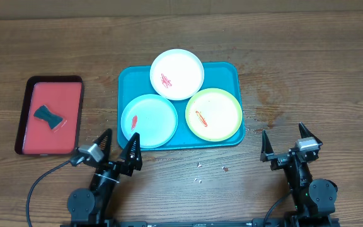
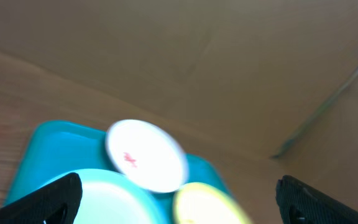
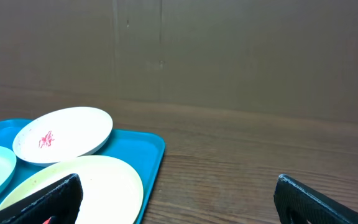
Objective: Clean dirty plates on tray and stack at the side
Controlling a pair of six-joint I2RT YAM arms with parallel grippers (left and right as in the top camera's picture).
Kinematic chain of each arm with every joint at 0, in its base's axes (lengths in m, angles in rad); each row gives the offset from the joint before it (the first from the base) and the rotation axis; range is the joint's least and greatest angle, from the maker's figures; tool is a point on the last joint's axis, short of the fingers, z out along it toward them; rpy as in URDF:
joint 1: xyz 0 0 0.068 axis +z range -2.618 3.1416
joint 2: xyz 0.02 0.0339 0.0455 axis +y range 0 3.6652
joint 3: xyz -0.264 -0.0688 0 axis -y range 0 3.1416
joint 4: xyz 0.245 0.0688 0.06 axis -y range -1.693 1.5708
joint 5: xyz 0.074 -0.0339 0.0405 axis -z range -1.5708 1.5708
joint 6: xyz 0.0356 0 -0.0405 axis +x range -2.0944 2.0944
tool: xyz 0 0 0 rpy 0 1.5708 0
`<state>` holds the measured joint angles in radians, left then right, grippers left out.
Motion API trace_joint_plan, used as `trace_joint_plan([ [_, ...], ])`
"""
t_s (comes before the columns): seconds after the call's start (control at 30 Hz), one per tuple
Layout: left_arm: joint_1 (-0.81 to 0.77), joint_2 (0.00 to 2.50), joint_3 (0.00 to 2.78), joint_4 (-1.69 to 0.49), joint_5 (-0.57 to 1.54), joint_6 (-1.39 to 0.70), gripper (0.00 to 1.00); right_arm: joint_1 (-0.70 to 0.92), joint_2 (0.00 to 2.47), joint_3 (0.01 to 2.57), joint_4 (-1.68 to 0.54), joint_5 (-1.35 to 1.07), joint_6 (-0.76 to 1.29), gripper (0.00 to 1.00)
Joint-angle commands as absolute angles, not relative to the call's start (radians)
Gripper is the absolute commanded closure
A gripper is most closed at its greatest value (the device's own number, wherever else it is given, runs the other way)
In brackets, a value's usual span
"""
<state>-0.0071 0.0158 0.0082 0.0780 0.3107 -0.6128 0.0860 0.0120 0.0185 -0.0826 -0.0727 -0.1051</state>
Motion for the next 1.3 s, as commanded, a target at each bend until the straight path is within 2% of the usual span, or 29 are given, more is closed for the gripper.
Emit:
trace_joint_plan([
  [0.0,-0.012,0.006,0.005,0.176,0.39,-0.979,0.0,0.091,0.003,0.008,-0.078,-0.068,-0.102,0.0],
  [0.2,-0.012,0.006,0.015,0.444,0.419,-0.926,0.0,0.091,0.003,0.008,-0.078,-0.068,-0.102,0.0],
  [0.3,-0.012,0.006,0.081,0.404,0.419,-0.82,0.0,0.091,0.003,0.008,-0.078,-0.068,-0.102,0.0],
  [0.57,-0.012,0.165,0.526,-0.289,0.17,-0.441,0.0,0.091,0.003,0.008,-0.078,-0.068,-0.102,0.0],
  [0.77,-0.012,0.498,0.854,-0.723,-0.1,-0.422,0.0,0.091,0.003,0.008,-0.078,-0.068,-0.102,0.0],
  [0.83,-0.012,0.615,0.953,-0.83,-0.107,-0.414,0.0,0.091,0.003,0.008,-0.078,-0.068,-0.102,0.0],
  [0.93,-0.012,0.762,1.081,-0.934,-0.073,-0.414,0.01,0.091,0.003,0.008,-0.078,-0.068,-0.102,0.0],
  [1.1,0.01,0.917,1.192,-0.95,-0.101,-0.415,0.0,0.091,0.003,0.008,-0.078,-0.068,-0.102,0.0],
  [1.27,0.147,1.145,1.37,-1.131,-0.089,-0.455,0.0,0.091,0.003,0.008,-0.078,-0.068,-0.102,0.0],
])
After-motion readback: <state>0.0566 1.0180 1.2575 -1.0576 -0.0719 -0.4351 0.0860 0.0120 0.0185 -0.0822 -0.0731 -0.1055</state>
